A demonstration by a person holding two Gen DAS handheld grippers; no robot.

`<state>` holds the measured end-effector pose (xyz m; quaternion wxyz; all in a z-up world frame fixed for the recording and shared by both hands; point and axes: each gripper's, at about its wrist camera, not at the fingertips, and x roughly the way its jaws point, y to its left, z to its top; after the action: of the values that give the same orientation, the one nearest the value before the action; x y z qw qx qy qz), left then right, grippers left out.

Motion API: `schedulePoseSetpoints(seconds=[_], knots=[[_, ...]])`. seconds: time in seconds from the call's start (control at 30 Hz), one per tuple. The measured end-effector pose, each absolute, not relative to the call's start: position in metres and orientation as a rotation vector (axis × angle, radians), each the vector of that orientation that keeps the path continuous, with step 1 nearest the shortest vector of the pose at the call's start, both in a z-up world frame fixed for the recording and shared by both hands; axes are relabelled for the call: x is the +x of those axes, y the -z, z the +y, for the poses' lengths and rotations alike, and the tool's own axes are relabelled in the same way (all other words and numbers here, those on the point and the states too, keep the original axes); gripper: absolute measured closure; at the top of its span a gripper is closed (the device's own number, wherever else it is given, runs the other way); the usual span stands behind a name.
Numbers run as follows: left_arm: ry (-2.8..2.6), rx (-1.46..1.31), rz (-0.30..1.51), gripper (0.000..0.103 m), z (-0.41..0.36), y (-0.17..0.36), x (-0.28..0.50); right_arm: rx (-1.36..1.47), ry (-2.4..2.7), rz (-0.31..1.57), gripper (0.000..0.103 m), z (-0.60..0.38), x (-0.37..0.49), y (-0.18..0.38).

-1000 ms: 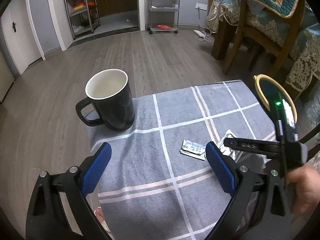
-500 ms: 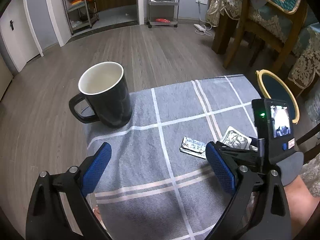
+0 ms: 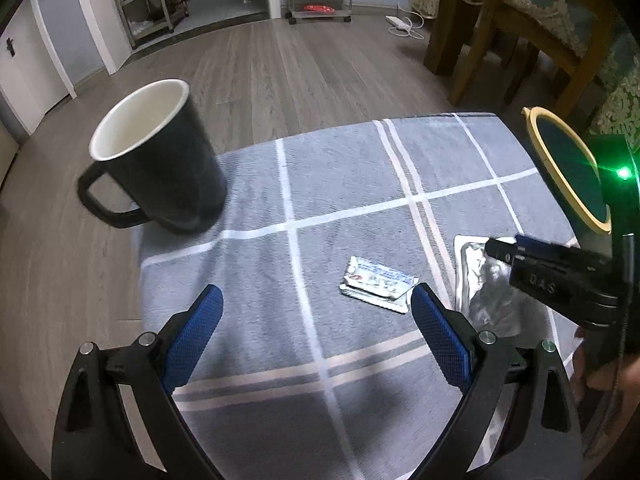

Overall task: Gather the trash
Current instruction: 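Grasp the silver blister pack with the right gripper while the left grasps the sachet, then carry the blister pack and sachet over the bin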

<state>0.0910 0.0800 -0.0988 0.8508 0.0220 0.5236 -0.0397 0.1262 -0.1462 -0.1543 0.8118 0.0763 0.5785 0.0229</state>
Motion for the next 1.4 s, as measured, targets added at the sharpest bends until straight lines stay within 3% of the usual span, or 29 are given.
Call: schedulePoseSetpoints(seconds=[0.1,0.4,0.53,0.7,1.07,1.13,1.2,1.4], knots=[[0.12,0.1,1.102,0.01,0.066,0.106,0.094,0.189,-0.026,1.241,0.043,-0.157,0.12,0.153],[0.194,0.126,1.186,0.022,0.04,0.151,0.105,0.26,0.029,1.249,0.039,-0.173,0.122,0.148],[0.2,0.151,1.192,0.044,0.033,0.16,0.105,0.259,0.01,1.268,0.036,-0.165,0.127,0.153],[0.19,0.134,1.185,0.045,0.043,0.154,0.104,0.217,-0.047,1.277,0.025,-0.146,0.127,0.152],[0.112,0.109,1.152,0.045,0.079,0.143,0.098,-0.001,-0.085,1.302,0.015,-0.093,0.12,0.168],[0.114,0.116,1.149,0.045,0.081,0.141,0.098,-0.05,-0.078,1.29,0.016,-0.088,0.119,0.169],[0.117,0.119,1.148,0.045,0.082,0.14,0.097,-0.061,-0.077,1.269,0.03,-0.089,0.119,0.167],[0.128,0.131,1.136,0.045,0.077,0.137,0.1,-0.048,-0.069,1.268,0.033,-0.095,0.122,0.163]])
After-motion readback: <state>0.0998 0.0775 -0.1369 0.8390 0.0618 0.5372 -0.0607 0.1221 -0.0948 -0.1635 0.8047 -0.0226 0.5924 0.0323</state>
